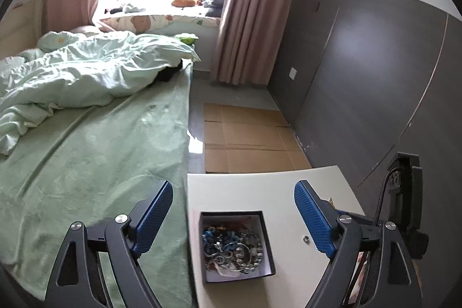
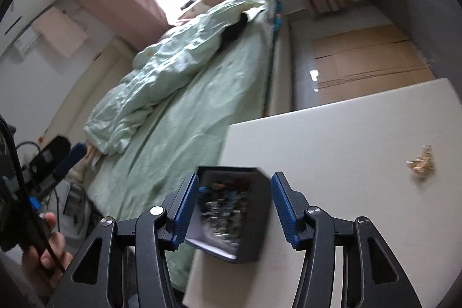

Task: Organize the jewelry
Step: 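Drop the necklace into the box with the left tool while the right tool drops the bead bracelet in, then grasp the small silver ring with the left tool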

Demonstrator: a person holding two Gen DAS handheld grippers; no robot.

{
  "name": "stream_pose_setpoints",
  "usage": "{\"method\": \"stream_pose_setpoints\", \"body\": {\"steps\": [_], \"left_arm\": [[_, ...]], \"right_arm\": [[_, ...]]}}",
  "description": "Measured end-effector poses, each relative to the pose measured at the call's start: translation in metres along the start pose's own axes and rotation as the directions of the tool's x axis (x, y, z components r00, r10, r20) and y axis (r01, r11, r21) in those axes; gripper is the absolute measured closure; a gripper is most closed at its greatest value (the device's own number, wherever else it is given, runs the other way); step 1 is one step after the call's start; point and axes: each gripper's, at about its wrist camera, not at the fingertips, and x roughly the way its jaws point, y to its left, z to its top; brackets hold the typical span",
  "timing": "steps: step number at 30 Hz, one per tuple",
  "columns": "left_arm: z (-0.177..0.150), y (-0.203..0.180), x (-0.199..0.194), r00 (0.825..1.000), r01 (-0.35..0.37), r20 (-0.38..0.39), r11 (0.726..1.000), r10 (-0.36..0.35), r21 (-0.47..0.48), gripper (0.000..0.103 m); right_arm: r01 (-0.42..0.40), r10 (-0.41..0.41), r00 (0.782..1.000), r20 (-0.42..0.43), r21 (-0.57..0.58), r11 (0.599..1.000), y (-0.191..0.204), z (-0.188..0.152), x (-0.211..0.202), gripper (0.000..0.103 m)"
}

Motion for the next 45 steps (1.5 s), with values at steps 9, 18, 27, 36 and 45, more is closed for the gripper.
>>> {"method": "stream_pose_setpoints", "body": {"steps": [9, 18, 27, 36, 45], "left_arm": [[-0.017, -0.039, 0.038, 0.995, 0.065, -0.078, 0.996, -0.06, 0.066, 0.016], [-0.041, -0.086, 0.083, 0.973, 0.13, -0.208, 0.978, -0.095, 0.161, 0.032], [-0.06, -0.114, 0.127, 0.936, 0.169, -0.337, 0.97, -0.103, 0.173, 0.049], [-0.081, -0.133, 0.163, 0.895, 0.197, -0.434, 0.964, -0.103, 0.177, 0.058], [-0.106, -0.14, 0.185, 0.877, 0.214, -0.474, 0.948, -0.08, 0.235, 0.063]], "right_arm": [[0.11, -0.11, 0.994, 0.0, 0.026, 0.994, -0.04, 0.004, -0.029, 0.05], [0.165, -0.169, 0.985, 0.029, 0.103, 0.981, -0.087, 0.003, -0.061, 0.05], [0.191, -0.199, 0.979, 0.043, 0.144, 0.971, -0.117, 0.002, -0.085, 0.05], [0.224, -0.237, 0.971, 0.043, 0.197, 0.955, -0.142, 0.002, -0.096, 0.05], [0.232, -0.246, 0.968, 0.043, 0.205, 0.951, -0.148, 0.001, -0.099, 0.05]]}}
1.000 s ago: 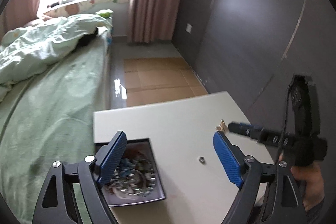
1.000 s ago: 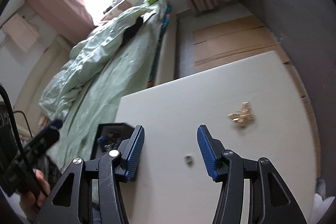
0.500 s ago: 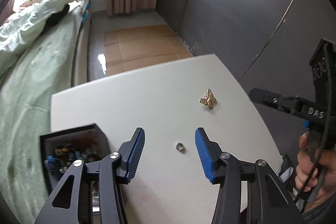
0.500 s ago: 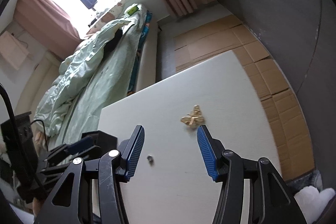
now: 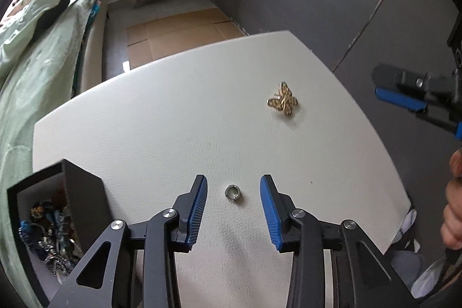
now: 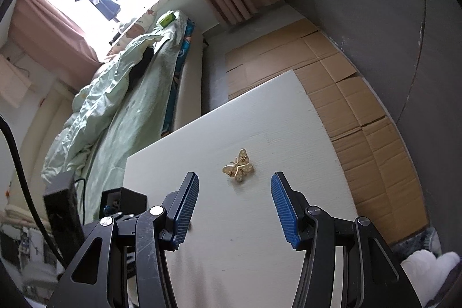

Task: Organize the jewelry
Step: 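Grasp the small silver ring with the left tool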

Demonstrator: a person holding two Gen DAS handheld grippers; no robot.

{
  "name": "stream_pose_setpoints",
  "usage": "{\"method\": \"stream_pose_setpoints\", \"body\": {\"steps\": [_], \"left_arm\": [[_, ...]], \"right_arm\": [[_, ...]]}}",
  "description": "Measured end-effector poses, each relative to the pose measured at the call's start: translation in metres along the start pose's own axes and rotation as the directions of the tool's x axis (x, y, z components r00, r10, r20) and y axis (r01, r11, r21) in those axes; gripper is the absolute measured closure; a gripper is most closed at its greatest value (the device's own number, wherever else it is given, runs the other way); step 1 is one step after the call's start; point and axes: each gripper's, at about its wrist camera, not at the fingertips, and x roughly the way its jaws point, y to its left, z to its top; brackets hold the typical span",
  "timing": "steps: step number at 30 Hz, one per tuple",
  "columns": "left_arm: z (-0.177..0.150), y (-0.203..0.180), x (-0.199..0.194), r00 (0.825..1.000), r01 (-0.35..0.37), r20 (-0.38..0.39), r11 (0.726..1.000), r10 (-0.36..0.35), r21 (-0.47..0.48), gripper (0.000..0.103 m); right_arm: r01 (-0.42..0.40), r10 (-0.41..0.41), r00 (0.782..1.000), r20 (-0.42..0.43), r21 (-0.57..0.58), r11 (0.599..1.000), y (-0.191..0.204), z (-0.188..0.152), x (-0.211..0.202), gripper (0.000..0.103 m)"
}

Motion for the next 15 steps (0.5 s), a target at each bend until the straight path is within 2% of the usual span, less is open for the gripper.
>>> {"method": "stream_pose_setpoints", "body": {"steps": [5, 9, 12, 15], "left_arm": [[-0.005, 0.0, 0.015, 1.0, 0.015, -0.02, 1.0, -0.014, 0.013, 0.064], [-0.009, -0.003, 0.014, 1.0, -0.008, 0.007, 0.999, 0.008, 0.039, 0.068], [-0.01, -0.007, 0.015, 0.999, -0.046, 0.012, 0.997, 0.045, 0.068, 0.087], [-0.011, -0.006, 0.014, 1.0, -0.019, 0.005, 0.998, 0.019, 0.064, 0.09]], "right_arm": [[0.02, -0.02, 1.0, -0.007, -0.013, 1.0, -0.001, -0.001, 0.002, 0.05], [0.042, -0.042, 0.999, -0.021, -0.03, 0.999, 0.002, -0.002, 0.009, 0.05], [0.063, -0.064, 0.997, -0.034, -0.044, 0.997, 0.003, -0.002, 0.016, 0.05], [0.077, -0.079, 0.996, -0.04, -0.067, 0.995, 0.007, -0.003, 0.022, 0.05]]}}
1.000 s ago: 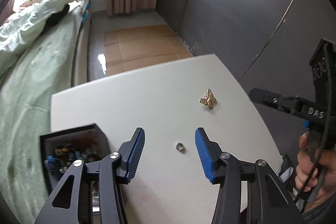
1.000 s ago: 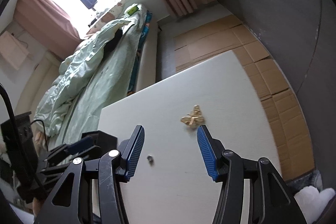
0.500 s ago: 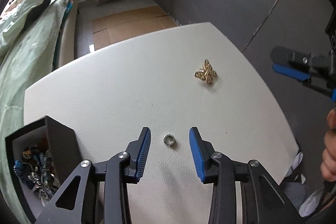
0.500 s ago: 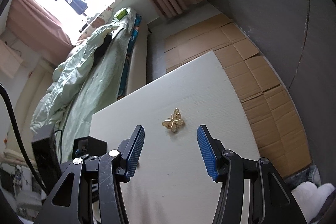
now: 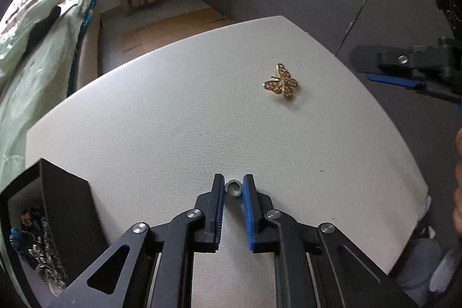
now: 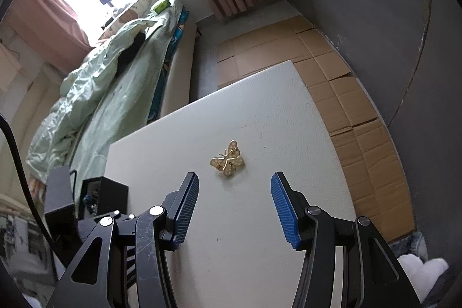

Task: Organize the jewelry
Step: 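Grasp the small silver ring with the left tool, then release the ring into the box with the left tool while the right tool grasps the gold butterfly brooch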

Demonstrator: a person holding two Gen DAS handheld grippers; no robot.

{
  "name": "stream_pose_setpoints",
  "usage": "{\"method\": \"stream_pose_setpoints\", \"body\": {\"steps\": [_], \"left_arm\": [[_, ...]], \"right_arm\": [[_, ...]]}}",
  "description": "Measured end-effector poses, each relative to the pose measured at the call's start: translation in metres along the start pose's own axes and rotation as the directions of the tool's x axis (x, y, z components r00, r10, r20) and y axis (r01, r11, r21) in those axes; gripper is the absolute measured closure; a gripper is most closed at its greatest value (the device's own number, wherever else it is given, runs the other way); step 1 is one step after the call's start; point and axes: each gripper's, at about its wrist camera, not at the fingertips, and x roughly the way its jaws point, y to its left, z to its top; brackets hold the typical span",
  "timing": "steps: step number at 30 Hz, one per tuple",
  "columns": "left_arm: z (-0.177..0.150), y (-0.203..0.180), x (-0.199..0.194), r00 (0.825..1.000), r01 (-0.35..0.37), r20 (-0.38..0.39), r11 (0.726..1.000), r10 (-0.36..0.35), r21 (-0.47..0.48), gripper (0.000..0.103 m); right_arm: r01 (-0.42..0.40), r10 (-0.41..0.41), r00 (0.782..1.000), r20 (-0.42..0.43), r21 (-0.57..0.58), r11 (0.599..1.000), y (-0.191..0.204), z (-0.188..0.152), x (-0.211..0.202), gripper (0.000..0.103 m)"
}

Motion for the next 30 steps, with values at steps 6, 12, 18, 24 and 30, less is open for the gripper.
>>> {"method": "stream_pose_setpoints", "body": {"steps": [6, 12, 18, 24, 30], "left_arm": [[0.005, 0.005, -0.014, 0.999, 0.022, 0.035, 0.999, -0.022, -0.023, 0.09], [0.009, 0.029, -0.034, 0.995, 0.052, 0.087, 0.994, -0.043, -0.101, 0.09], [0.011, 0.052, -0.057, 0.987, 0.078, 0.151, 0.985, -0.055, -0.154, 0.09], [0.005, 0.071, -0.075, 0.979, 0.104, 0.193, 0.974, -0.065, -0.202, 0.09], [-0.006, 0.091, -0.094, 0.973, 0.105, 0.227, 0.967, -0.051, -0.231, 0.09]], "right_arm": [[0.019, -0.02, 1.0, -0.015, -0.11, 0.994, 0.016, -0.003, 0.013, 0.05], [0.043, -0.052, 0.998, -0.035, -0.21, 0.977, 0.021, -0.006, 0.026, 0.05], [0.127, -0.145, 0.989, -0.032, -0.332, 0.935, 0.029, -0.009, 0.042, 0.05], [0.157, -0.184, 0.983, -0.023, -0.429, 0.889, 0.036, -0.003, 0.056, 0.05], [0.154, -0.199, 0.979, -0.044, -0.482, 0.863, 0.033, 0.002, 0.069, 0.05]]}}
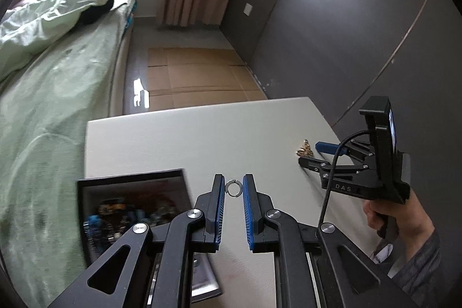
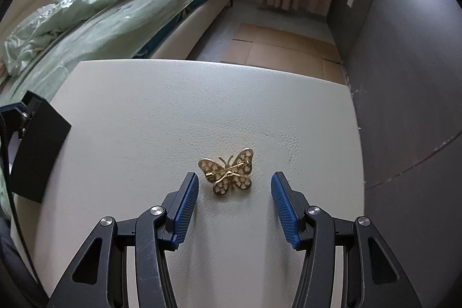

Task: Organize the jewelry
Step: 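Release the ring into the box with the left tool while the right tool grasps the gold butterfly brooch, then carry the butterfly brooch into the box with the right tool and open it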

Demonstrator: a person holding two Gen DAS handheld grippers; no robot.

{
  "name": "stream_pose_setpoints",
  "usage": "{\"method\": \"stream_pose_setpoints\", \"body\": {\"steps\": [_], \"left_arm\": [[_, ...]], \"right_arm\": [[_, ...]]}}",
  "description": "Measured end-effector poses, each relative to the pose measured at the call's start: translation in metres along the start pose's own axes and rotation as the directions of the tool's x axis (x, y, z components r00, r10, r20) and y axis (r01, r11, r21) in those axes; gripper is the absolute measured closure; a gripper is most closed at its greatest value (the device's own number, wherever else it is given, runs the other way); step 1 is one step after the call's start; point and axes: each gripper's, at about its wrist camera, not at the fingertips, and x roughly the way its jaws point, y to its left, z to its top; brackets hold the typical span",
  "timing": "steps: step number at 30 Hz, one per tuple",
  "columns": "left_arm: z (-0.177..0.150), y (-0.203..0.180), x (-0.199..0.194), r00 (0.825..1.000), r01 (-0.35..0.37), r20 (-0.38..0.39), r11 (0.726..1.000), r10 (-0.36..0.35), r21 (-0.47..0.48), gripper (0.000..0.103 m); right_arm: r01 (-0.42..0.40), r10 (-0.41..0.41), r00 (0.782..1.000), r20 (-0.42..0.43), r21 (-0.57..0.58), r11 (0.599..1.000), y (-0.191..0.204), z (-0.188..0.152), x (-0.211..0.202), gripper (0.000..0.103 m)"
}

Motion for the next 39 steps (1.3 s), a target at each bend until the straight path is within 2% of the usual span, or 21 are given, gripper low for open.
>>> {"method": "stream_pose_setpoints", "body": {"steps": [5, 12, 14, 18, 19, 21, 22, 23, 28, 32, 39], "left_arm": [[-0.006, 0.024, -0.02, 0.999, -0.022, 0.024, 0.999, 0.024, -0.049, 0.09], [-0.01, 0.055, -0.029, 0.998, -0.052, 0.016, 0.992, 0.054, -0.114, 0.09], [-0.012, 0.057, -0.03, 0.998, -0.06, 0.013, 0.991, 0.062, -0.123, 0.09], [-0.011, 0.066, -0.033, 0.998, -0.064, 0.006, 0.985, 0.066, -0.159, 0.088], [-0.01, 0.067, -0.034, 0.998, -0.06, 0.009, 0.984, 0.062, -0.166, 0.084], [-0.008, 0.071, -0.037, 0.998, -0.053, 0.022, 0.982, 0.058, -0.18, 0.066], [-0.007, 0.072, -0.04, 0.998, -0.05, 0.039, 0.981, 0.058, -0.185, 0.05], [-0.006, 0.072, -0.043, 0.997, -0.049, 0.054, 0.981, 0.06, -0.186, 0.04], [-0.003, 0.077, -0.054, 0.993, -0.049, 0.098, 0.98, 0.069, -0.194, 0.039], [-0.003, 0.09, -0.059, 0.99, -0.071, 0.106, 0.972, 0.097, -0.226, 0.039], [-0.006, 0.111, -0.072, 0.983, -0.095, 0.125, 0.958, 0.133, -0.271, 0.039]], "right_arm": [[0.013, -0.013, 1.0, -0.003, -0.048, 0.999, 0.005, 0.004, 0.005, 0.05], [-0.015, 0.015, 1.0, 0.001, -0.062, 0.998, 0.011, 0.009, 0.007, 0.05], [-0.015, 0.015, 1.0, 0.002, -0.071, 0.997, 0.014, 0.009, 0.007, 0.062], [-0.044, 0.044, 0.999, 0.004, -0.063, 0.997, 0.021, 0.009, 0.002, 0.062], [-0.039, 0.04, 0.999, 0.014, -0.072, 0.997, 0.027, 0.01, -0.003, 0.062], [-0.042, 0.045, 0.998, 0.032, -0.073, 0.996, 0.036, 0.012, -0.01, 0.062], [-0.049, 0.053, 0.997, 0.048, -0.074, 0.996, 0.041, 0.014, -0.016, 0.062], [-0.057, 0.063, 0.996, 0.068, -0.078, 0.995, 0.048, 0.016, -0.022, 0.062], [-0.108, 0.123, 0.982, 0.144, -0.103, 0.989, 0.082, 0.025, -0.049, 0.062], [-0.191, 0.213, 0.957, 0.199, -0.123, 0.974, 0.11, 0.033, -0.068, 0.062], [-0.291, 0.323, 0.92, 0.222, -0.164, 0.943, 0.152, 0.041, -0.079, 0.062]]}}
